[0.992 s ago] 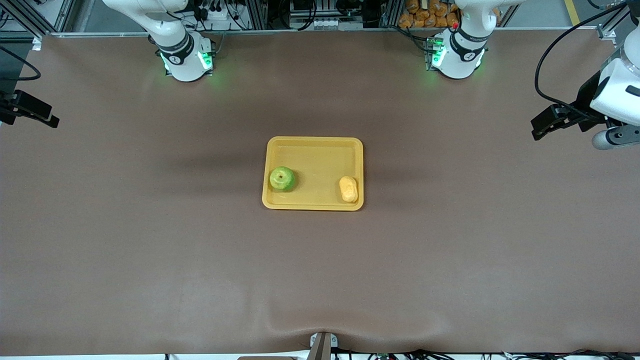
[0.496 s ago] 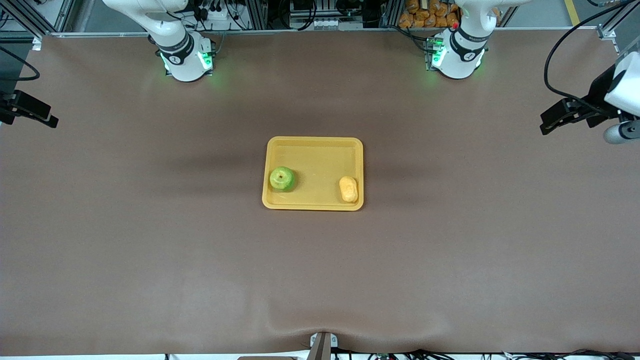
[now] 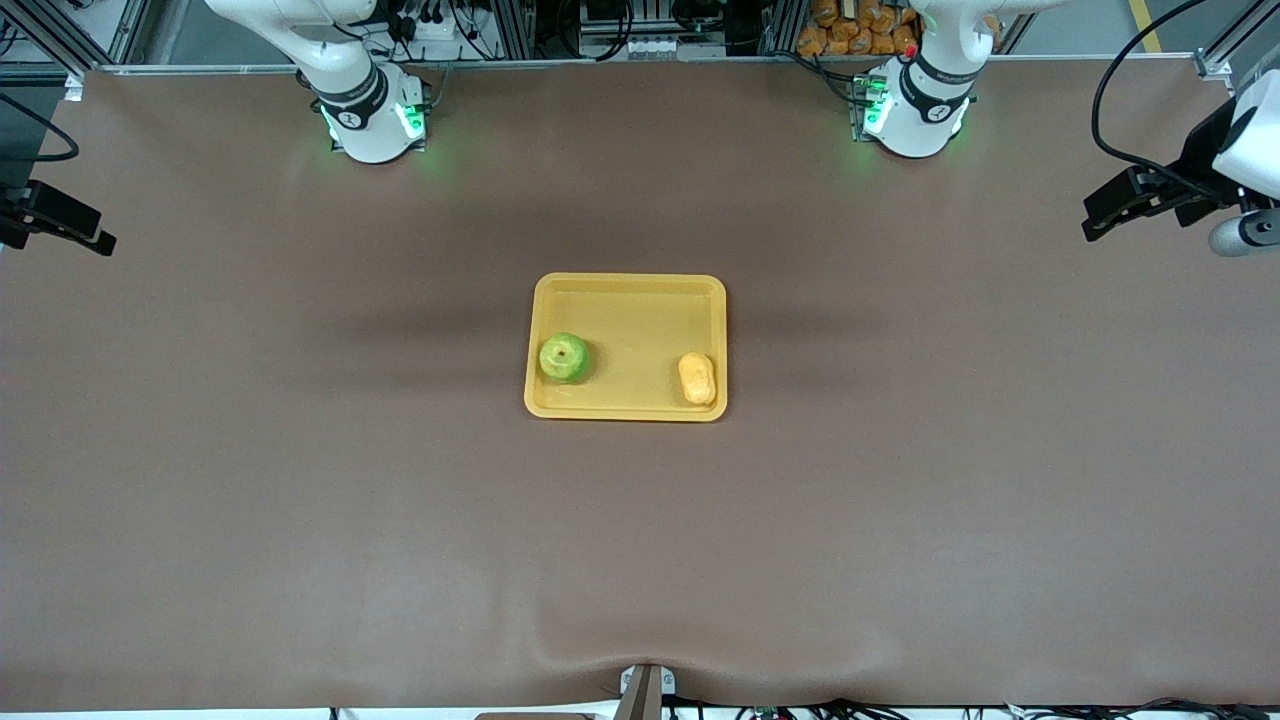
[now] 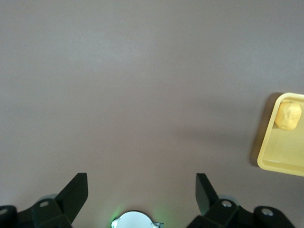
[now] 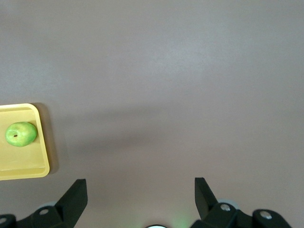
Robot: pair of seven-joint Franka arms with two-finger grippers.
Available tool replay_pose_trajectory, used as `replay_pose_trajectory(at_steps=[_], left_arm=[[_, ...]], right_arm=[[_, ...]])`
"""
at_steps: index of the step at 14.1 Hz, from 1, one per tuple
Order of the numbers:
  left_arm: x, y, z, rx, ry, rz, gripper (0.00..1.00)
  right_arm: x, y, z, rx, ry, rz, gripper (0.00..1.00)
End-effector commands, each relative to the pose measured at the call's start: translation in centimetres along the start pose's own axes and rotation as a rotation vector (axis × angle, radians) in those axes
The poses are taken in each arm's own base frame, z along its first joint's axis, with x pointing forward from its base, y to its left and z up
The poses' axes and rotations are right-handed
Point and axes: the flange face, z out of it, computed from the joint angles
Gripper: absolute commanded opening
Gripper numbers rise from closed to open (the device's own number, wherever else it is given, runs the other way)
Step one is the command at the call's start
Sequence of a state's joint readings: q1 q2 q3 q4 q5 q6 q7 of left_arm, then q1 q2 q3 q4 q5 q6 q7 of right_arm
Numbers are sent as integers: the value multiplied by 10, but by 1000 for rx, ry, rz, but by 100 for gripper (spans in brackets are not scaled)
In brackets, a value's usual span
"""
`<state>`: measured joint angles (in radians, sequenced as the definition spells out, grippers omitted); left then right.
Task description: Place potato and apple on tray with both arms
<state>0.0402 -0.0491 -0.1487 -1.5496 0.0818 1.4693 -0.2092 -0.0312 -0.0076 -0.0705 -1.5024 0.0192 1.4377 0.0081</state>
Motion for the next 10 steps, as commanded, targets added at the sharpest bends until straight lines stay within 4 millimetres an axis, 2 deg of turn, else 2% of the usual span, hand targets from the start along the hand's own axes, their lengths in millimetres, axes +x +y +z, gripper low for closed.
replay_pose_trajectory(at_steps=[1,10], left_arm=[[-8,0,-3,-12,-7,63,100],[-5,-2,-15,-71,10,100,100]], right_arm=[[0,0,-4,-15,-3,-2,100],[1,-2,-2,-12,-3,-5,100]])
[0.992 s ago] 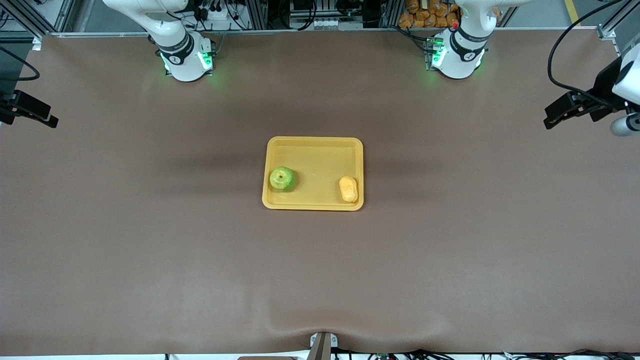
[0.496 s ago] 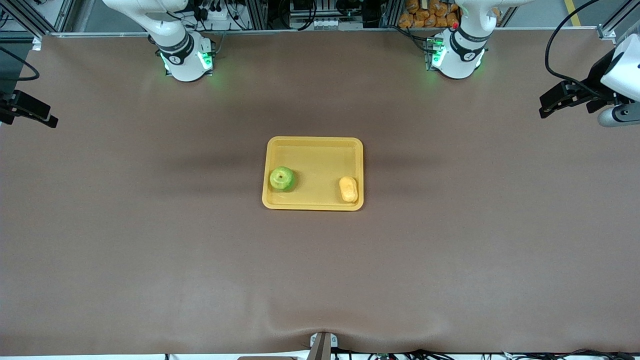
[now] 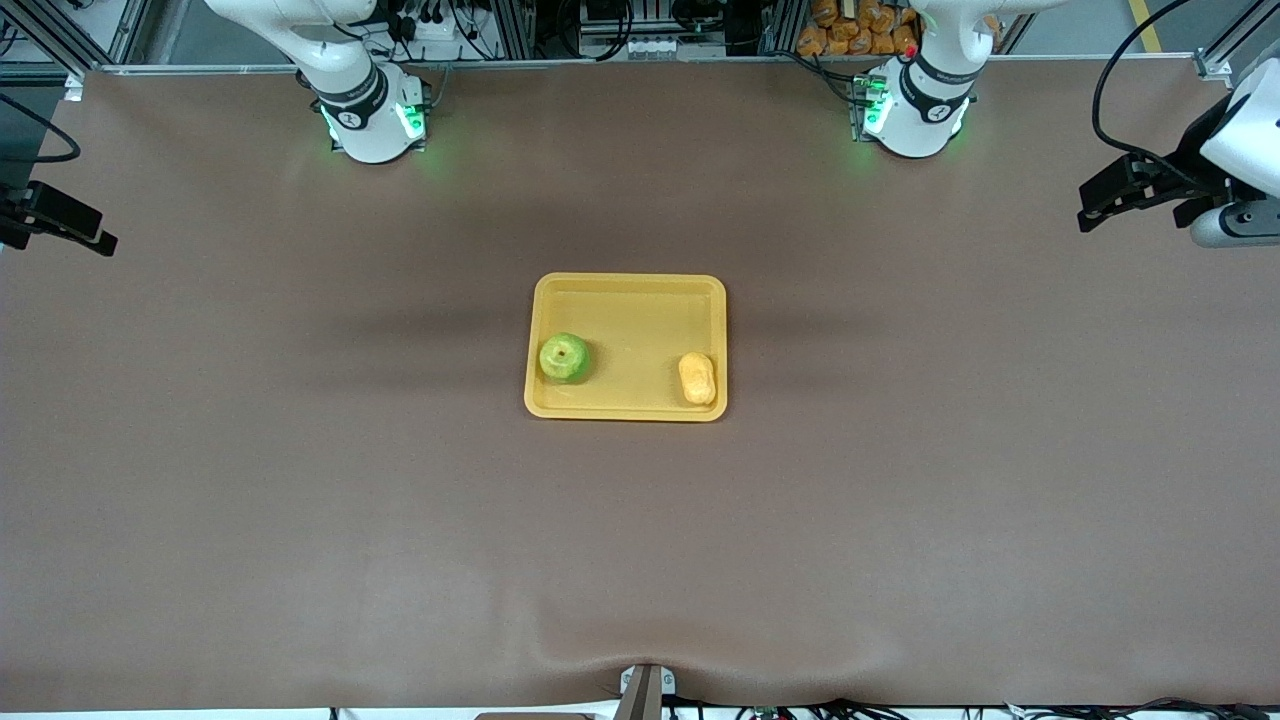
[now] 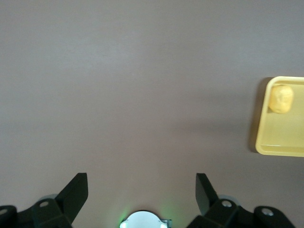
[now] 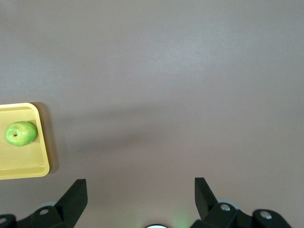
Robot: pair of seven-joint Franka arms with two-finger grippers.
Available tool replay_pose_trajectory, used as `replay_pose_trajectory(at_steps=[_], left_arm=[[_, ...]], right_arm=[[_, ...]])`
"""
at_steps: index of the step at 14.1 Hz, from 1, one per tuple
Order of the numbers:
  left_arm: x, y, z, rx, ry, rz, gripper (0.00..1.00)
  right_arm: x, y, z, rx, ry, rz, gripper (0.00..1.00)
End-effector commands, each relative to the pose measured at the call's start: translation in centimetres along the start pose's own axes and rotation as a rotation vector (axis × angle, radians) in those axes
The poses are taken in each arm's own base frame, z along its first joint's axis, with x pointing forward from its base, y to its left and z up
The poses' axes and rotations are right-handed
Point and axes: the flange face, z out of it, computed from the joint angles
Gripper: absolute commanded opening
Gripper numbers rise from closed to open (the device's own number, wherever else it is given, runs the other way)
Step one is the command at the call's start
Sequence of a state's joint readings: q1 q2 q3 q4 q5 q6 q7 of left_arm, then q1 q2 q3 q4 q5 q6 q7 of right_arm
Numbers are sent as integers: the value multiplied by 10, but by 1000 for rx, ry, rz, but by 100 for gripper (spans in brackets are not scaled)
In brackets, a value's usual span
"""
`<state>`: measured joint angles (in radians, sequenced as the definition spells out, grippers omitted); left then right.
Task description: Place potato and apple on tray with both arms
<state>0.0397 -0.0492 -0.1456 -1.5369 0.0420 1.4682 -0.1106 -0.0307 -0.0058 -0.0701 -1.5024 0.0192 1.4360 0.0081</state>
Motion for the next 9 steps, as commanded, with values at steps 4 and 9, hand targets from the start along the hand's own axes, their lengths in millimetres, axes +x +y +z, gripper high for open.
replay_pose_trajectory(at_steps=[4,9], left_arm=[[-5,-9,-8,-19,-3,-23,100],[-7,-10,-5,-15,-26,-44,100]], right_arm=[[2,1,-2,-14,-4,-1,100],[2,1,-3,-14,-1,2,100]])
